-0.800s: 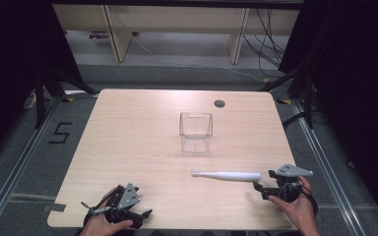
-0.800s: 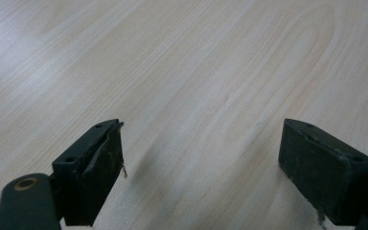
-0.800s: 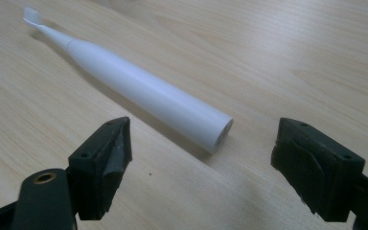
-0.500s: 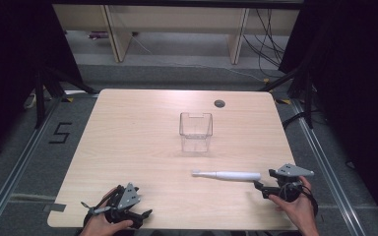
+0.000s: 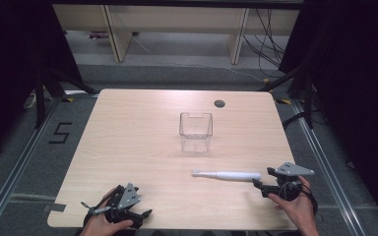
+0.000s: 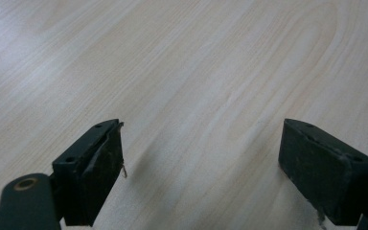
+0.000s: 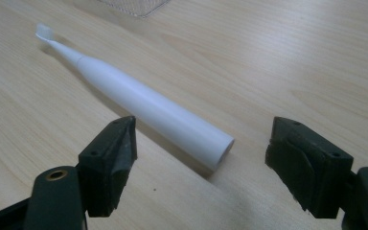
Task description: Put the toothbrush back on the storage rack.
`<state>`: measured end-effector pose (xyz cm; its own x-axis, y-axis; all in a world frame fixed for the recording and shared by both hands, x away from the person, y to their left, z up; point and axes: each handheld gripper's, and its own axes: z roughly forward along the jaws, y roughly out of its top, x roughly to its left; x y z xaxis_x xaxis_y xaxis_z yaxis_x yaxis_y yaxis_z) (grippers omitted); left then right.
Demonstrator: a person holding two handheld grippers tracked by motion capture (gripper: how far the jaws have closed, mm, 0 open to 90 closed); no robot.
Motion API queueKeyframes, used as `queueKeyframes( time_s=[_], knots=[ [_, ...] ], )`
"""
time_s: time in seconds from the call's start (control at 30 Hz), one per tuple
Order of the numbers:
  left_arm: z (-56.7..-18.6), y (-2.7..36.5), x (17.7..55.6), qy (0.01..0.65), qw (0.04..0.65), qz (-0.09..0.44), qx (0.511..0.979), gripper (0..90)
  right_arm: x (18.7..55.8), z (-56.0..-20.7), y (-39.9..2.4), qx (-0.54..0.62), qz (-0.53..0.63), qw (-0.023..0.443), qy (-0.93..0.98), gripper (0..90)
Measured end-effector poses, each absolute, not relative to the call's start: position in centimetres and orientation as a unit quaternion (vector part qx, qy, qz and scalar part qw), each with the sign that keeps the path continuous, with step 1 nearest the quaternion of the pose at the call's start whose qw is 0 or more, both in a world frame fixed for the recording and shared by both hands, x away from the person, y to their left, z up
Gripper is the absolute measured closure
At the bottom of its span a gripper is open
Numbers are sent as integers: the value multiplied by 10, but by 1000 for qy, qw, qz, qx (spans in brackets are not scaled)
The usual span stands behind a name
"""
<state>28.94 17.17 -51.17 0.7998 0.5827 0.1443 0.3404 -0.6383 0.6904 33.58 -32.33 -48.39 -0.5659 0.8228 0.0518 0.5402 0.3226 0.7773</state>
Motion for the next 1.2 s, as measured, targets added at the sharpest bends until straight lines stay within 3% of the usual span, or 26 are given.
queueKeyframes(
  time_s=[0.43,0.47,0.53,0.73,0.93,1.2],
  knots=[
    [-512,172,289,260,337,178,887,151,338,-472,-312,393,384,189,814,364],
    [-512,172,289,260,336,178,888,151,339,-470,-309,389,380,181,820,439],
    [-512,172,289,260,337,177,887,151,340,-470,-309,379,379,188,823,460],
    [-512,171,289,260,337,178,887,151,343,-468,-307,396,371,187,819,667],
    [-512,172,289,258,334,176,889,151,352,-472,-307,388,356,197,827,772],
    [-513,171,290,260,336,179,888,151,362,-474,-303,389,331,194,837,838]
  ],
)
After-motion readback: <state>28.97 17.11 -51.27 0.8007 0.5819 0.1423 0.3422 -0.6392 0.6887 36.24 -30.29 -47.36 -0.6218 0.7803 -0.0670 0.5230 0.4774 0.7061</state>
